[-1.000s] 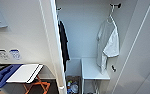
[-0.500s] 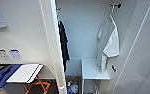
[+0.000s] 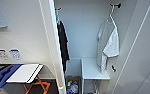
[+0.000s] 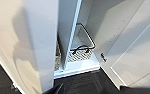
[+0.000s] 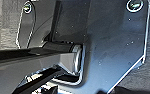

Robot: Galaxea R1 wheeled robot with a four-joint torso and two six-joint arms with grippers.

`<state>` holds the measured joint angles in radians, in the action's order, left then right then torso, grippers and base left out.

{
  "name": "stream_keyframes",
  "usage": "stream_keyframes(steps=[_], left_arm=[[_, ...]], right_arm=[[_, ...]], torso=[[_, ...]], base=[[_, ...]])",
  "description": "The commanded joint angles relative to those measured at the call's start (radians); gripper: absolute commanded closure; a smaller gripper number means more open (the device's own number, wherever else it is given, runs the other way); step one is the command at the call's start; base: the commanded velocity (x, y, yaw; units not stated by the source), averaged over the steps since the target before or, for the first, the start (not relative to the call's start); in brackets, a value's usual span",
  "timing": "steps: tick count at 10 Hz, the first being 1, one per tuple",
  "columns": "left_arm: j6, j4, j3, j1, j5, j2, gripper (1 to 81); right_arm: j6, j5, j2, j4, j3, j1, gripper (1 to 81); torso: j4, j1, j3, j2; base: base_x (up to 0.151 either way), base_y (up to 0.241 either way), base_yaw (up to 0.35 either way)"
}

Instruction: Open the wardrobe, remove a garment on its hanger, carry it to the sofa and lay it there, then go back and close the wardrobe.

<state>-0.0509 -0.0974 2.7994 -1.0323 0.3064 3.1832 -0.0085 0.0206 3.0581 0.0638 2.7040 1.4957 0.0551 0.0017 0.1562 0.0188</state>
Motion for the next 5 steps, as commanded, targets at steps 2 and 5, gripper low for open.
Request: stream_keyframes(steps=[2,5], left_arm=[[0.130,0.254,0.003,0.102,0.172,-0.041,1.0],[0.404,0.266,0.008,0.061,0.209,-0.146,1.0]], right_arm=[[-0.007,0.061,0.006,-0.006,-0.015,-0.033,1.0],[-0.007,0.061,0.007,-0.004,-0.018,-0.034,1.0]], torso=[[0.000,0.000,0.000,0.000],[0.000,0.000,0.000,0.000]], base=[[0.000,0.000,0.000],[0.000,0.000,0.000]])
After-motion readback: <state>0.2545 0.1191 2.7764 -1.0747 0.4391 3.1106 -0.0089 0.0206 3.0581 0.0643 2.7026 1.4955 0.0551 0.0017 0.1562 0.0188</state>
